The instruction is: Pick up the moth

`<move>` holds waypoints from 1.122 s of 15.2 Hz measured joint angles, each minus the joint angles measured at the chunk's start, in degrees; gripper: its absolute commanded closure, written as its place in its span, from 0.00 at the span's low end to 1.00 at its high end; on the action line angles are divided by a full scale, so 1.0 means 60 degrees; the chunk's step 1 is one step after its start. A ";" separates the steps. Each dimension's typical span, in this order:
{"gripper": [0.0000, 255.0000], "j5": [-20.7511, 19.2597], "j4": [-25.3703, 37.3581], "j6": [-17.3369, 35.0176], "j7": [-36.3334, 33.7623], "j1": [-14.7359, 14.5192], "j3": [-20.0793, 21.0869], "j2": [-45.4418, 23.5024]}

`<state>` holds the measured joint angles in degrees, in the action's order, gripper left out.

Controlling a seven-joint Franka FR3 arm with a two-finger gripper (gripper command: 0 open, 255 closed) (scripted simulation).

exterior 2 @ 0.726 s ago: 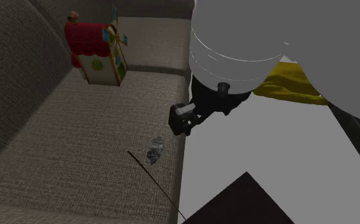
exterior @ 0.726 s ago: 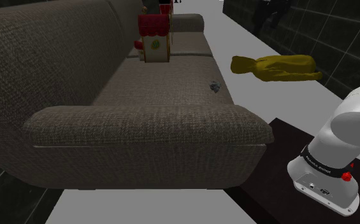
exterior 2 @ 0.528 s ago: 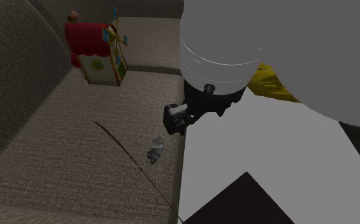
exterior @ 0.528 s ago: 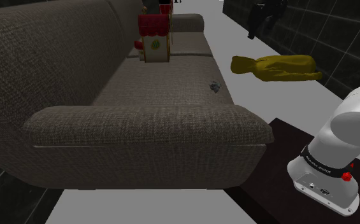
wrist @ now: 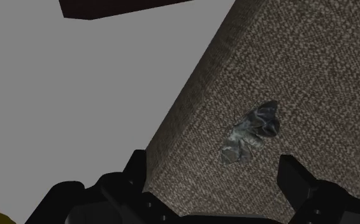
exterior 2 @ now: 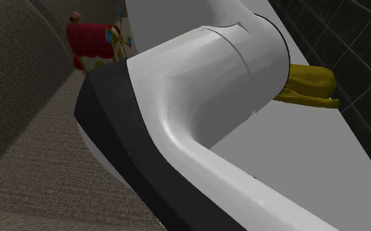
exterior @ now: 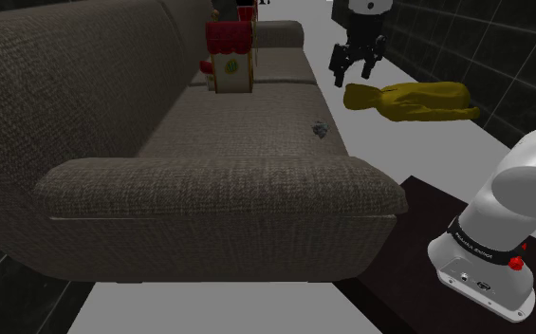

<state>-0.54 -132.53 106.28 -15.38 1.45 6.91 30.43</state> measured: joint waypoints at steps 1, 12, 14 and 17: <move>0.00 0.0057 -0.0057 0.0207 -0.0118 0.0015 0.0028 -0.0256; 0.00 0.0475 0.0407 0.1791 -0.1311 0.0018 0.0447 -0.3092; 0.00 0.0469 0.0237 0.2073 -0.1331 0.0015 0.0462 -0.3209; 0.00 0.0458 -0.0013 0.2461 -0.1359 0.0008 0.0484 -0.3349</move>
<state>2.21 -132.61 121.05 -23.53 1.50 9.82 10.33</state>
